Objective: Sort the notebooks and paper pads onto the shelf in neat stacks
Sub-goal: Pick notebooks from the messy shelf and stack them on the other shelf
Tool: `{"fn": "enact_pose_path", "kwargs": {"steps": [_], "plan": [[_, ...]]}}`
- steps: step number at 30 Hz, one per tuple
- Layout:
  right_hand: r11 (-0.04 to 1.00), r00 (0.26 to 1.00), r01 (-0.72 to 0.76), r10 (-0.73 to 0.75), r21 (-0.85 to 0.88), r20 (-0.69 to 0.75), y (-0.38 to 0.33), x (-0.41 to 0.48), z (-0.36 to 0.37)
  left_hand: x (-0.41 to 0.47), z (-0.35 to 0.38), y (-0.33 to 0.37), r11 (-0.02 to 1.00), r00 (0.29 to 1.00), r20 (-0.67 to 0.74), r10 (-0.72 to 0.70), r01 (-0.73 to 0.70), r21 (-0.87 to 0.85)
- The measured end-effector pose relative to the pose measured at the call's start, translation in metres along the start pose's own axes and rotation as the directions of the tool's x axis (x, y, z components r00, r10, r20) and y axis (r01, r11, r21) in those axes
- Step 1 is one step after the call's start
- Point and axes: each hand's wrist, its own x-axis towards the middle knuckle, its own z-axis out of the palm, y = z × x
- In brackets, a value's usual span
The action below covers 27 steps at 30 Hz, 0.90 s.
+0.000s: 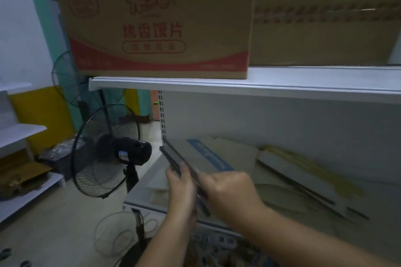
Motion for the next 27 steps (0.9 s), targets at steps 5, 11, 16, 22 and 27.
{"fn": "enact_pose_path", "kwargs": {"steps": [5, 11, 16, 22, 27], "plan": [[0.988, 0.984, -0.154, 0.154, -0.009, 0.092, 0.019, -0.047, -0.035, -0.038, 0.048, -0.014, 0.997, 0.994, 0.084, -0.073, 0.073, 0.000], [0.801, 0.795, -0.578, 0.509, 0.155, 0.331, 0.102, -0.150, -0.100, -0.113, 0.120, -0.068, 0.983, 0.937, 0.302, -0.178, 0.153, 0.106], [0.221, 0.439, -0.869, 0.758, 0.443, 0.482, 0.193, -0.290, -0.160, -0.197, 0.208, -0.111, 0.961, 0.843, 0.467, -0.267, 0.198, 0.193], [-0.205, 0.161, -0.727, 0.877, 0.655, 0.453, 0.236, -0.406, -0.223, -0.301, 0.306, -0.159, 0.935, 0.776, 0.524, -0.350, 0.253, 0.250], [-0.270, 0.105, -0.704, 0.875, 0.657, 0.472, 0.270, -0.474, -0.264, -0.353, 0.361, -0.191, 0.906, 0.693, 0.584, -0.423, 0.302, 0.298]]}}
